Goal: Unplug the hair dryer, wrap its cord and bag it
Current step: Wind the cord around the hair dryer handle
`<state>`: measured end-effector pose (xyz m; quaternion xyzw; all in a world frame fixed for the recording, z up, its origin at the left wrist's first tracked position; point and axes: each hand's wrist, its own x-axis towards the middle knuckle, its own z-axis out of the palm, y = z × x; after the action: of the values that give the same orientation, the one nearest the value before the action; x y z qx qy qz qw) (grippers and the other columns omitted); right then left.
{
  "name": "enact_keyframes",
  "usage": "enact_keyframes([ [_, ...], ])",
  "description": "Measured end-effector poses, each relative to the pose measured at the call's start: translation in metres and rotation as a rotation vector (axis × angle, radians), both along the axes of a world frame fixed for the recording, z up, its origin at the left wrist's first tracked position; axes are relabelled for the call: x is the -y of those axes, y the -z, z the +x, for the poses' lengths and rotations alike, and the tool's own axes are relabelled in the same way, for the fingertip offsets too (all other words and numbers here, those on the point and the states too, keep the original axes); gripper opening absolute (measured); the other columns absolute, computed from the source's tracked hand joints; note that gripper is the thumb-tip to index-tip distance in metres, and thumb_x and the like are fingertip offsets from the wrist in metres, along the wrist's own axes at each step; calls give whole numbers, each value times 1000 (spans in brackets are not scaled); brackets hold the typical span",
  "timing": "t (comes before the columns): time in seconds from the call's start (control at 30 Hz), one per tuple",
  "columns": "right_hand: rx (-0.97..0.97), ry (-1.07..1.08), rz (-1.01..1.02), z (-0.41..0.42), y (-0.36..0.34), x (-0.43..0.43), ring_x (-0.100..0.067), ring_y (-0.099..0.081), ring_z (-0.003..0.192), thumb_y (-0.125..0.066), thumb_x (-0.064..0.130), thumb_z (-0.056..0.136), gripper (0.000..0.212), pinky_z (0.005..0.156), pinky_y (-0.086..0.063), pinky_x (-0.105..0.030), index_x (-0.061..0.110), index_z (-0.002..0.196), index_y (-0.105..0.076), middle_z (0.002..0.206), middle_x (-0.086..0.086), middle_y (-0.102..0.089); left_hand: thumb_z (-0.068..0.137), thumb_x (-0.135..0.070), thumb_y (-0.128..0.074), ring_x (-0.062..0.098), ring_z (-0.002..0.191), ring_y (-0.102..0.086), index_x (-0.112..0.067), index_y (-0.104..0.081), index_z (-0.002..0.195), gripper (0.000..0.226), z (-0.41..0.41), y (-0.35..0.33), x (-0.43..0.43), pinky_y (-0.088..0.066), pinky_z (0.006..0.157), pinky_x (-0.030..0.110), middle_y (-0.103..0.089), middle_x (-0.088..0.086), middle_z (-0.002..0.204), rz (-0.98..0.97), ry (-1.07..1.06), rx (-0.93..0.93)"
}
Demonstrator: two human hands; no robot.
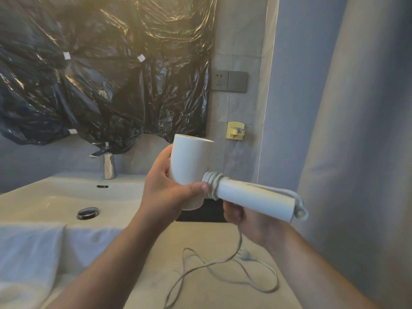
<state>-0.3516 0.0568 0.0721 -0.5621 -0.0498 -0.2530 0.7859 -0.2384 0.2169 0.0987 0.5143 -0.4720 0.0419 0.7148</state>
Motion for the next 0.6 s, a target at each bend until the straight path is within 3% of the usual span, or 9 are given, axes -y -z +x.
enact_keyframes([
  [0.07,-64,162,41,6,8,-16,-7,-34,44,-50,3,94,14,43,-22,-19,14,86,-53,56,1,-44,45,-36,-91,34,98,-67,-30,-58,123,85,1,3,5,-59,76,58,-69,6,106,-9,-74,-37],
  [0.13,-107,272,-57,9,10,-33,-7,-28,42,-49,7,96,10,41,-19,-19,9,89,-57,57,-2,-45,45,-38,-90,32,97,-67,-31,-57,121,83,0,5,9,-58,76,58,-70,4,105,-32,-164,-81],
  [0.2,-146,308,-202,9,11,-44,-8,-27,42,-44,11,100,17,40,-21,-21,9,98,-60,61,-4,-47,46,-43,-90,26,96,-66,-32,-54,123,86,1,6,10,-59,76,49,-68,-1,107,-22,-289,-90],
  [0.27,-228,368,-338,7,10,-51,-9,-32,45,-42,15,100,22,42,-27,-23,20,102,-63,66,-4,-55,50,-41,-91,11,93,-62,-38,-48,121,84,0,7,10,-56,73,35,-63,-16,104,20,-412,-49],
  [0.33,-366,428,-535,4,6,-53,-12,-40,51,-43,18,97,21,48,-35,-27,25,96,-63,75,-3,-66,53,-37,-92,6,90,-56,-44,-43,120,84,-3,8,8,-49,72,30,-58,-25,101,72,-502,9],
  [0.4,-473,468,-707,1,-1,-53,-15,-45,55,-47,19,93,19,53,-38,-31,20,83,-63,77,-4,-68,53,-38,-92,12,97,-52,-39,-40,130,93,-5,8,7,-43,74,32,-56,-20,108,144,-594,71],
  [0.5,-536,522,-918,-10,-15,-50,-12,-45,52,-53,17,91,19,48,-37,-24,18,77,-65,69,-1,-63,53,-42,-92,19,109,-53,-33,-33,145,109,-4,6,6,-40,77,31,-56,-8,125,230,-655,159],
  [0.6,-535,587,-1074,-18,-28,-48,-11,-45,53,-54,21,91,22,52,-34,-26,21,72,-65,61,7,-57,50,-45,-92,22,110,-53,-28,-32,147,116,-7,4,6,-37,75,30,-57,-5,124,287,-693,268],
])
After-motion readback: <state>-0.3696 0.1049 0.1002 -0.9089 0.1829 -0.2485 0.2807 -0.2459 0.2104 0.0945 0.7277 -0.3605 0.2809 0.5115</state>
